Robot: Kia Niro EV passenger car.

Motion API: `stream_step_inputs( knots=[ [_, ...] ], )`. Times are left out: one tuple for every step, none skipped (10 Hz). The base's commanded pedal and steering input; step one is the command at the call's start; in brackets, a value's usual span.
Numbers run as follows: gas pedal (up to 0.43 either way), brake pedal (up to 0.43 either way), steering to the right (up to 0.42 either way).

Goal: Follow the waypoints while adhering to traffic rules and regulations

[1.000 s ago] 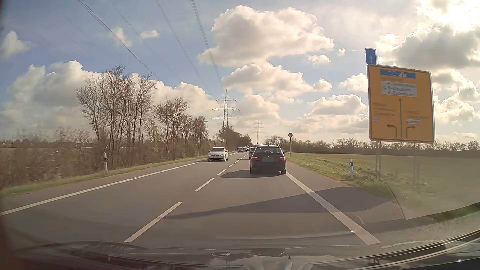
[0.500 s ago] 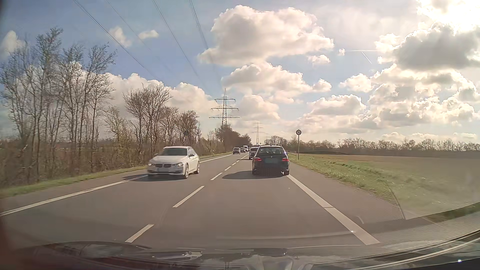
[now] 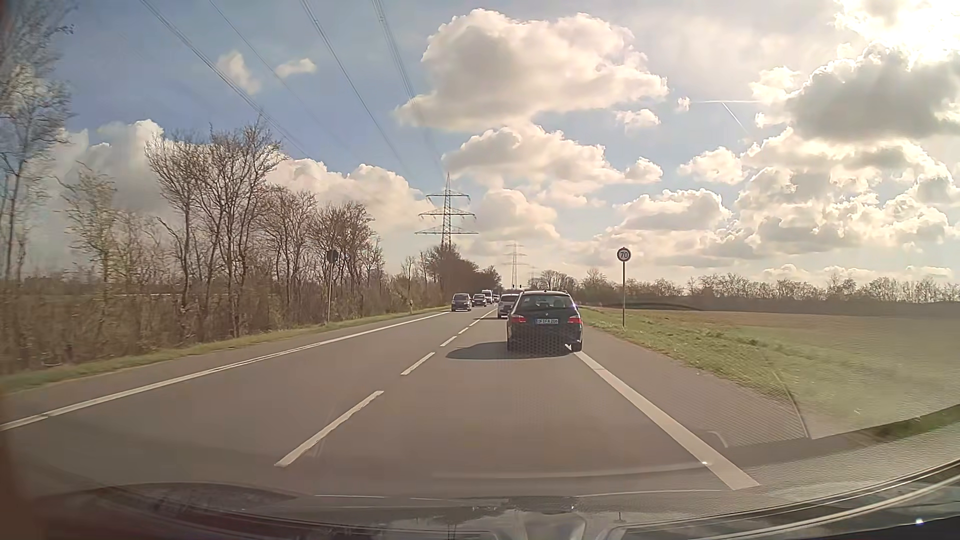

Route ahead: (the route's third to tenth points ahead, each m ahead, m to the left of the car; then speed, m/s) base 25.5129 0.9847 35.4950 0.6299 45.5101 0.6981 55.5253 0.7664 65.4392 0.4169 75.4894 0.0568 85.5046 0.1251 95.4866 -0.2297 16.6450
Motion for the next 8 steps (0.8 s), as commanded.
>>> stream_step_inputs(
  knots=[
    [0.11,0.0,0.001],
    [0.118,0.0,0.001],
    [0.13,0.0,0.001],
    [0.13,0.0,0.001],
    [0.13,0.0,0.001],
    [0.138,0.0,0.001],
    [0.138,0.0,0.001],
    [0.15,0.0,0.001]
  ],
)
